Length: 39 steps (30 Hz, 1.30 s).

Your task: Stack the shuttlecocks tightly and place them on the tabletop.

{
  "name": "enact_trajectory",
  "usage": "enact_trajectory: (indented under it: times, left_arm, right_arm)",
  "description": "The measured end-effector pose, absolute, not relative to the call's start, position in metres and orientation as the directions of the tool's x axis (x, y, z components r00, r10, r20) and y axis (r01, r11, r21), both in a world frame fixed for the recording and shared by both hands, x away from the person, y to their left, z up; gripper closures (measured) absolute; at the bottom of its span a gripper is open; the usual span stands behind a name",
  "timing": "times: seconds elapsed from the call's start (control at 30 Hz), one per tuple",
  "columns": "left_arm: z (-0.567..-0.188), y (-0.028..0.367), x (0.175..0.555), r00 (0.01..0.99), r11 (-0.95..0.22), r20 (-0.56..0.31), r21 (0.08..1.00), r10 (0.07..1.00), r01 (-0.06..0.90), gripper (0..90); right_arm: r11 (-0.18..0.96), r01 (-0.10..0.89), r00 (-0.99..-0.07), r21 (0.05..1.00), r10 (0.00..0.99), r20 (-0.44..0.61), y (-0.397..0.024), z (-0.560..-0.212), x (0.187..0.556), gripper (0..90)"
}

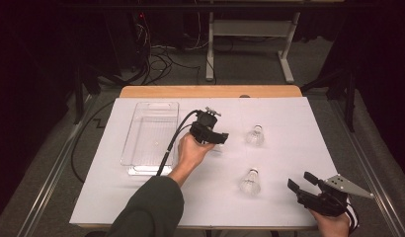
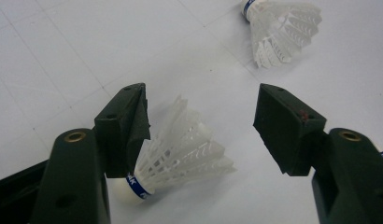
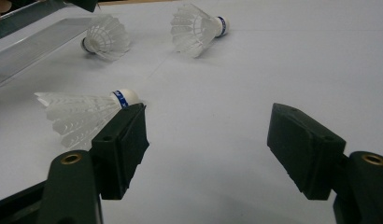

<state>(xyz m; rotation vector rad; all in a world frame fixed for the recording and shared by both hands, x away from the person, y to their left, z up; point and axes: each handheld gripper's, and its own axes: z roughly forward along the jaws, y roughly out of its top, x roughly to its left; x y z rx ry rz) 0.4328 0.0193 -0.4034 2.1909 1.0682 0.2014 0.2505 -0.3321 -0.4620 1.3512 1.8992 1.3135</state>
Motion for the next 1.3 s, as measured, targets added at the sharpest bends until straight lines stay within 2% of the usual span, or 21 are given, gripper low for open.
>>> enact_trajectory:
  times: [1.3]
  left_arm:
    - [-0.399,0.050,0.389,0.679,-0.452,-0.125,0.657,0.723,0.603,36.7]
  right_arm:
    - [0.063,0.462,-0.408,0.885,0.901,0.148,-0.332,-0.462,0.250,29.1]
